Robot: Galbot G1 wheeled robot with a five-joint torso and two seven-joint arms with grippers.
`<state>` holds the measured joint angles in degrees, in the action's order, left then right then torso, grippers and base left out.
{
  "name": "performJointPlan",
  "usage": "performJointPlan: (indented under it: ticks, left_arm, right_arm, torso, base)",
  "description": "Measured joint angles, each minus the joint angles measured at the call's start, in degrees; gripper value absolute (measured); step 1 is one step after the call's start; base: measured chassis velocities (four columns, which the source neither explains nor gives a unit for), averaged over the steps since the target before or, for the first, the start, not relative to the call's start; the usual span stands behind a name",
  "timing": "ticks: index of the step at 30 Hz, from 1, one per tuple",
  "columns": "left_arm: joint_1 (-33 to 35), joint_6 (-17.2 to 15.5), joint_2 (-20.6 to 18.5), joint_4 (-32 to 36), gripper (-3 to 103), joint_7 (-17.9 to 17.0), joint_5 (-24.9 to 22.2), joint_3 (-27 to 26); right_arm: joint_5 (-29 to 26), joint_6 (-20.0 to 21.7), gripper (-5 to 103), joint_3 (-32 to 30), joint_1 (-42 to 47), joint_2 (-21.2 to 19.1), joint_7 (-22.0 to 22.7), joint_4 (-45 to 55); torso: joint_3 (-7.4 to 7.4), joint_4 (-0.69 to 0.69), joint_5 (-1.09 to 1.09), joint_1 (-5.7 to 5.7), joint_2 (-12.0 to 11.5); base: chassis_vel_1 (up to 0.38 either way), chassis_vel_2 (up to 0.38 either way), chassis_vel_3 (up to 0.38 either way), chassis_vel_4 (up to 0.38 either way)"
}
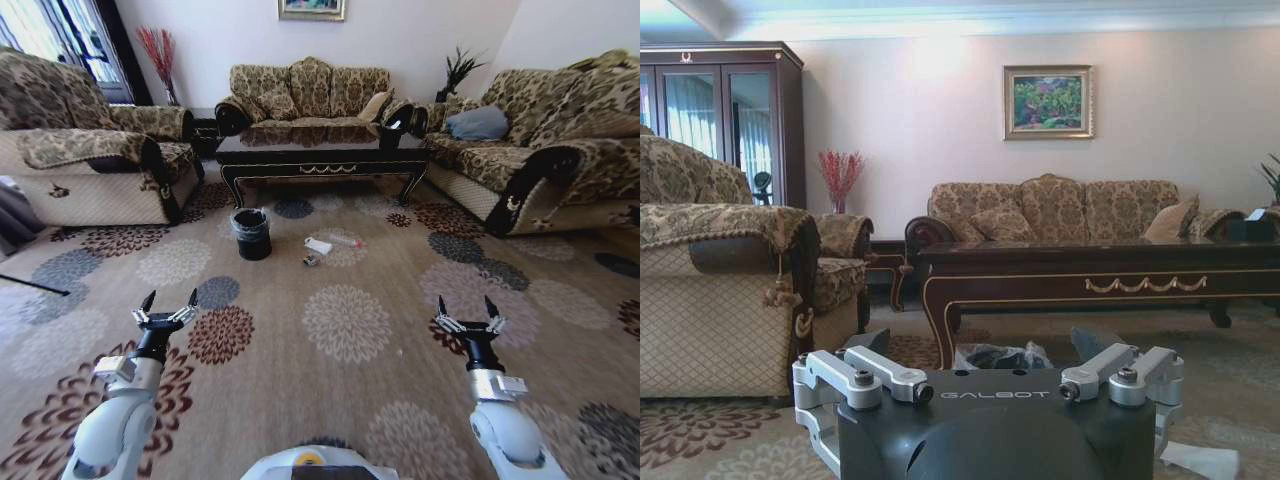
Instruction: Move to the front of the table and pick up the trash from the floor, then place it into the trash bin.
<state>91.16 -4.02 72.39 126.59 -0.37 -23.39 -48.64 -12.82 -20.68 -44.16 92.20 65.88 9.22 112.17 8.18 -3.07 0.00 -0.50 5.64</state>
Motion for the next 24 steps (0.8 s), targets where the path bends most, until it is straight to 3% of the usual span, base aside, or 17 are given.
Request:
performJointPlan:
  ticks: [14, 24]
  left_arm:
    - [0.1, 0.3, 0.3, -0.3, 100, 0.0, 0.1, -0.1]
    - [0.6, 0.7, 0.9, 0.5, 100, 0.1, 0.4, -0.2]
  right_arm:
    - [0.1, -0.6, 100, 0.6, -0.8, 0.5, -0.1, -0.8]
    - [0.4, -1.5, 100, 0.3, 0.0, 0.9, -0.8, 0.2]
  torso:
    - [0.02, -0.01, -0.02, -0.02, 0.0]
    - [0.05, -0.01, 0.00, -0.03, 0.0]
  base:
    - [-0.351, 0.347, 0.348, -0.357]
    - [-0.178, 0.192, 0.196, -0.193]
